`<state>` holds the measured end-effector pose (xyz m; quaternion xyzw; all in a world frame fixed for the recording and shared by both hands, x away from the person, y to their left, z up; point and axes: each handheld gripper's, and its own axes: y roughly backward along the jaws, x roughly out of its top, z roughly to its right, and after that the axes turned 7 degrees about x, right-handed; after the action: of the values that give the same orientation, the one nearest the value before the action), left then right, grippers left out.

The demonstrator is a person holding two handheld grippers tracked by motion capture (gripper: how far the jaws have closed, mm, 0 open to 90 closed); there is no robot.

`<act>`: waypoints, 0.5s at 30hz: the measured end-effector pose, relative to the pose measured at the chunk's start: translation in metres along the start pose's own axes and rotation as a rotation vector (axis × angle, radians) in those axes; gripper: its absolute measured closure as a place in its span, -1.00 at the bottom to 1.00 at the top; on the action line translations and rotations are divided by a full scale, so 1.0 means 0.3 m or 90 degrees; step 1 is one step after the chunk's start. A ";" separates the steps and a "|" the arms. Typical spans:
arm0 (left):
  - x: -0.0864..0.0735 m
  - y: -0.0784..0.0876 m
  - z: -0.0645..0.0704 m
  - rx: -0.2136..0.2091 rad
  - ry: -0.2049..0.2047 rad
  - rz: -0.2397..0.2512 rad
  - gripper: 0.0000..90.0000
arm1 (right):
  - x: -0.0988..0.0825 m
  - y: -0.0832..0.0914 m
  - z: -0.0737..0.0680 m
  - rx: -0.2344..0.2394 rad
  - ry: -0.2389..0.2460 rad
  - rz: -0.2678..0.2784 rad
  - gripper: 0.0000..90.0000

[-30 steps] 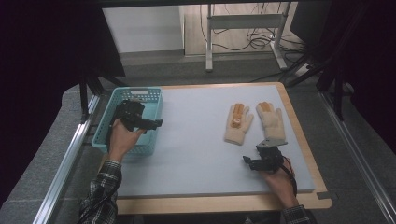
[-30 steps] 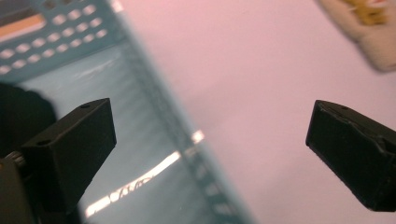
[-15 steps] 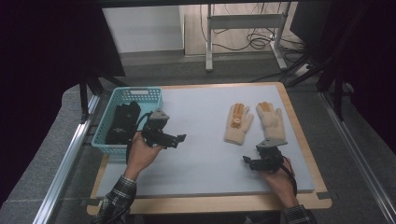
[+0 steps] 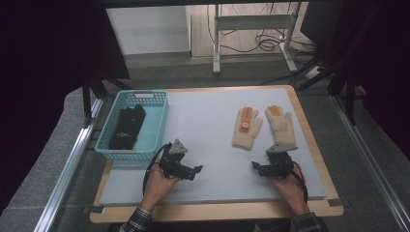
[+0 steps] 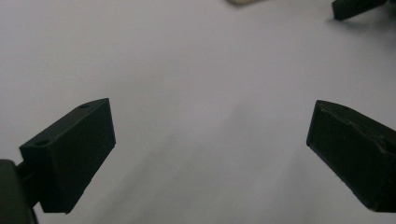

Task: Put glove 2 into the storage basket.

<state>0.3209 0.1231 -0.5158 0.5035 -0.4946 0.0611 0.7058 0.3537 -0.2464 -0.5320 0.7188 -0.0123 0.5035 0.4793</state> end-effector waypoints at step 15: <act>-0.091 -0.060 0.007 0.045 -0.001 -0.063 -0.97 | 0.000 0.002 0.002 0.004 -0.003 0.001 -0.50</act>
<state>0.3163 0.1241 -0.5482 0.5519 -0.4674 0.0431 0.6893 0.3539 -0.2472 -0.5317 0.7215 -0.0121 0.5022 0.4765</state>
